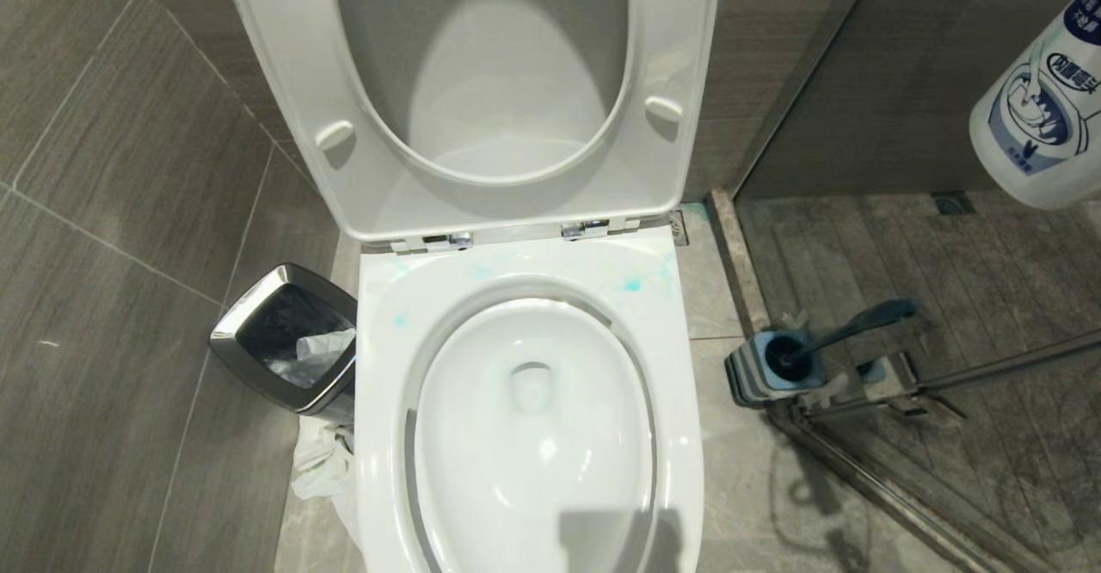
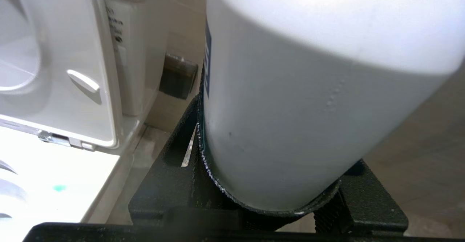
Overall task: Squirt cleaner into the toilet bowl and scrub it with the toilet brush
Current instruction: Pour in the cleaning agent
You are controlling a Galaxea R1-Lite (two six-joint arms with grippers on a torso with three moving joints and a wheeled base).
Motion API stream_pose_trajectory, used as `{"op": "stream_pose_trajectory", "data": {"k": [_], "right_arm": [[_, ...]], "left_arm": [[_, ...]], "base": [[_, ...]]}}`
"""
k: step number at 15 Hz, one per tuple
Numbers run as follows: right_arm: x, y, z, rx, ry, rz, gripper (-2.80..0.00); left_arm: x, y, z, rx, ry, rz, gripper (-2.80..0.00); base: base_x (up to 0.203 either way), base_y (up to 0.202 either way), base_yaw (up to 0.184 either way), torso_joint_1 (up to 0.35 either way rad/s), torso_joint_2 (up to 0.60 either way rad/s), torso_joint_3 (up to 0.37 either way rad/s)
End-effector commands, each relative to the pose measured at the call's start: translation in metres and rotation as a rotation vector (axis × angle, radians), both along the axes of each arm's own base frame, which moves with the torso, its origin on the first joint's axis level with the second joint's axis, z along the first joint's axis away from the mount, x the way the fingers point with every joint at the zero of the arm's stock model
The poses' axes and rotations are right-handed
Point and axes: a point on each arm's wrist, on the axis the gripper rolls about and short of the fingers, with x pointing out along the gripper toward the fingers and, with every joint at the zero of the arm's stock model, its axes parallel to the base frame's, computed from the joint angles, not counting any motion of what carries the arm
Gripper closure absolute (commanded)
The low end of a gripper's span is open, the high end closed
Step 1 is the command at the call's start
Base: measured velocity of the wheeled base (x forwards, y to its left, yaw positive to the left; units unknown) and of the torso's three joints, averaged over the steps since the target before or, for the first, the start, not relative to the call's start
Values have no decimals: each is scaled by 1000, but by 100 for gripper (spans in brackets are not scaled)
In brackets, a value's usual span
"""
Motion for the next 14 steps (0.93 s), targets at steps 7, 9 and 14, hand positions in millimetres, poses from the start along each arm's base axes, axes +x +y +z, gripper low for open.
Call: {"op": "stream_pose_trajectory", "data": {"k": [7, 9, 14], "right_arm": [[15, 5, -6, -4, 41, -1, 0], [21, 7, -9, -9, 61, 0, 0], [43, 21, -17, -31, 121, 37, 0]], "left_arm": [[0, 0, 0, -2, 1, 0, 0], [0, 0, 0, -2, 0, 0, 0], [0, 0, 0, -6, 0, 0, 0]], "base": [[0, 0, 0, 0, 2, 204], [0, 0, 0, 3, 2, 205], [0, 0, 0, 2, 3, 187]]}}
